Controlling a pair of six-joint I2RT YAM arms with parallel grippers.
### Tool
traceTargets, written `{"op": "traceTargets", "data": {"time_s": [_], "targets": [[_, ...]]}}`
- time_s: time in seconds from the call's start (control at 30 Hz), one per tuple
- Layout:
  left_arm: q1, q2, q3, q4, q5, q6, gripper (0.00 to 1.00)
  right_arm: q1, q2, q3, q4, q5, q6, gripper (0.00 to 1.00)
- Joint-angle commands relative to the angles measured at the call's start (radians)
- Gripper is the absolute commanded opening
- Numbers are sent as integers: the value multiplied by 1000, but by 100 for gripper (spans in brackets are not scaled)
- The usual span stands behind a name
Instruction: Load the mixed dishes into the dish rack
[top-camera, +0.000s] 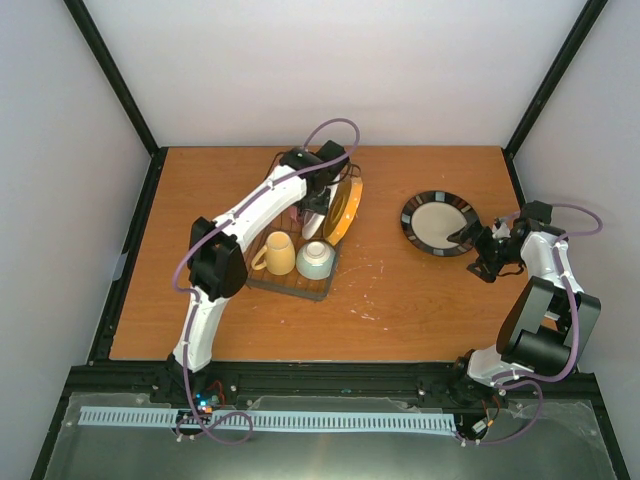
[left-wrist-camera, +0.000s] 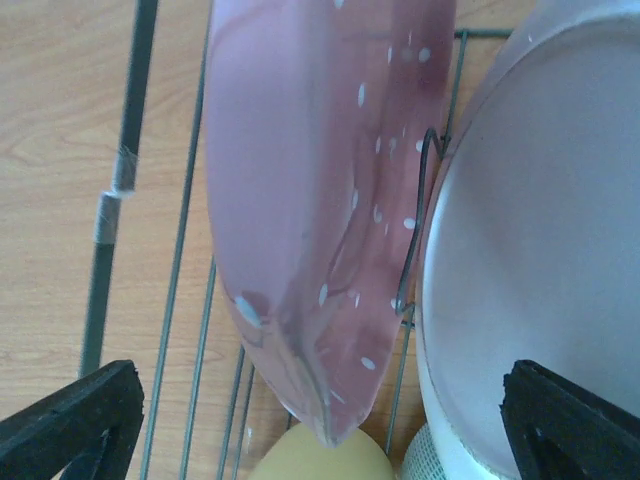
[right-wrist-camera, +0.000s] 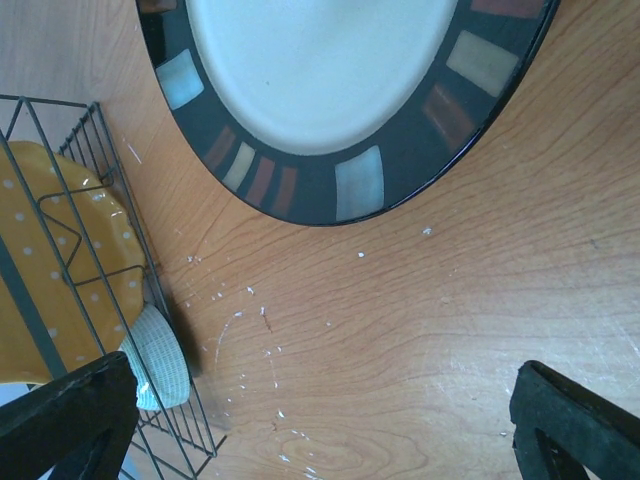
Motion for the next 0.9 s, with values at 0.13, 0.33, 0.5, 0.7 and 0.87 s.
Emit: {"op": "traceTargets", "data": {"time_s": [0.13,0.33,0.5,0.7,0.87], "targets": [[-7,-65,118,-16,-82,-3,100,-1,-20,2,0,23,-7,100],[-7,-152,131,26,-179,12,100,-5,-27,23,-9,60,6,100],[11,-190,113,42,-197,-26,100,-38,-29,25,-28,145,35,98],[102,-329,-46,184,-8,-126,100,-163,-28,5,-57,233,64,82],[133,-437,-182,294,21,-100,100,-181,45,-33,-13,150,66,84]]}}
